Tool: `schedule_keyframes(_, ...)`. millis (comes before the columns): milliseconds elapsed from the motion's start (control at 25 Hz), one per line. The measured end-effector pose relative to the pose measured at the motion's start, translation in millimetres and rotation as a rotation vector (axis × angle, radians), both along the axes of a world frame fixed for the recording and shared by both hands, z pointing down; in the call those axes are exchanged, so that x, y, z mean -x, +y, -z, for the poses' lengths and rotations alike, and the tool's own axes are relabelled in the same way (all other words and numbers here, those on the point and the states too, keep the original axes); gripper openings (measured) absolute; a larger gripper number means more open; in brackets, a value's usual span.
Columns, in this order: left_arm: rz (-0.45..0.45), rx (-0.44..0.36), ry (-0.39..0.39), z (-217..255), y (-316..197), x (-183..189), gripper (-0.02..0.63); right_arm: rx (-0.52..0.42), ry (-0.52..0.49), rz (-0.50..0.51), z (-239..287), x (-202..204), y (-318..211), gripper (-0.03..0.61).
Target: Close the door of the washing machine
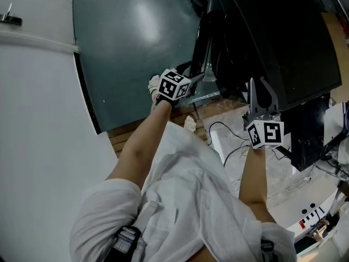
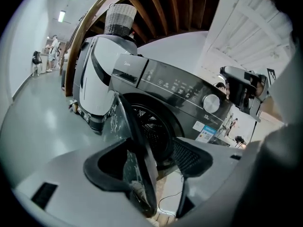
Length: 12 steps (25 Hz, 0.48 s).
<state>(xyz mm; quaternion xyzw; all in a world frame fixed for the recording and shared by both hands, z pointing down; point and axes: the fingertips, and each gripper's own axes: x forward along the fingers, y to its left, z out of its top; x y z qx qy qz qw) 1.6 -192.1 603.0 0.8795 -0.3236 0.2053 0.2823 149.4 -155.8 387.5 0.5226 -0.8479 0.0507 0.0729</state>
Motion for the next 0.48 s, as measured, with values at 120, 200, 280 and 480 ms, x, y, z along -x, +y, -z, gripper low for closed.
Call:
schedule_keyframes(120, -0.045, 0.0, 0.008, 0.9, 2.9, -11.5, 0.296, 0.009, -0.001, 0.004, -3.4, 0.5, 3.5, 0.035)
schedule_keyframes(200, -0.081, -0.004, 0.011, 1.6, 5.6, -20.4, 0.295, 0.011, -0.002, 0.007, -4.4, 0.5, 5.0, 0.034)
schedule_keyframes(280, -0.113, -0.005, 0.011, 1.0, 9.5, -29.1, 0.295, 0.013, -0.003, 0.009, -4.9, 0.0, 6.6, 0.034)
schedule_keyframes(480, -0.138, 0.011, 0.017, -3.6, 16.4, -46.8, 0.295, 0.02, -0.005, 0.006, -7.5, -2.4, 7.5, 0.035)
